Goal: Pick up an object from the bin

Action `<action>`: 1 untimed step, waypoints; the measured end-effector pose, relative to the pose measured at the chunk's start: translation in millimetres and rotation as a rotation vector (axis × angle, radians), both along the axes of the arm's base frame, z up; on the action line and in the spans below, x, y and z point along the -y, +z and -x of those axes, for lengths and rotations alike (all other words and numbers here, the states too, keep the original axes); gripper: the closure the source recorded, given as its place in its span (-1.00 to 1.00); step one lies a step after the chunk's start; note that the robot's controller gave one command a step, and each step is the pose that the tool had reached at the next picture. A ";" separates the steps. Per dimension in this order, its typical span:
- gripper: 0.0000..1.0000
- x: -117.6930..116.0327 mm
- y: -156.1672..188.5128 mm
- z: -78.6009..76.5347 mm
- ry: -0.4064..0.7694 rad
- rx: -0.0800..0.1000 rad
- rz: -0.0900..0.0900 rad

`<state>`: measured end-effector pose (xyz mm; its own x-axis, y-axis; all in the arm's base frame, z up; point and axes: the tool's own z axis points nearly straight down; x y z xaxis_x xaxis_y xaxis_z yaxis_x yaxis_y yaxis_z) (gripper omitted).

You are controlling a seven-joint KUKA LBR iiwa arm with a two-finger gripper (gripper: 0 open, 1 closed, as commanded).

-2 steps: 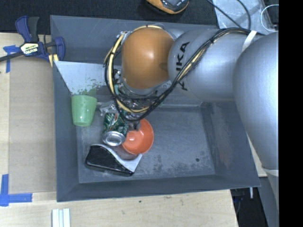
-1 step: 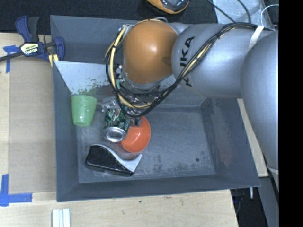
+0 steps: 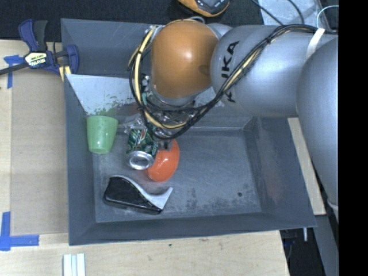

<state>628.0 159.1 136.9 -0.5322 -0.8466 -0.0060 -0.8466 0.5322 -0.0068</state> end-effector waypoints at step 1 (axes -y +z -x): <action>1.00 -0.1 3.2 -0.2 -0.001 0.001 -0.001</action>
Offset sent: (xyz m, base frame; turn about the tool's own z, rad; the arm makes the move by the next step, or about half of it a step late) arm 0.0000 -0.0001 0.0608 0.0000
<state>628.2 159.2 140.1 -0.5332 -0.8460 -0.0074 -0.8460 0.5332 -0.0071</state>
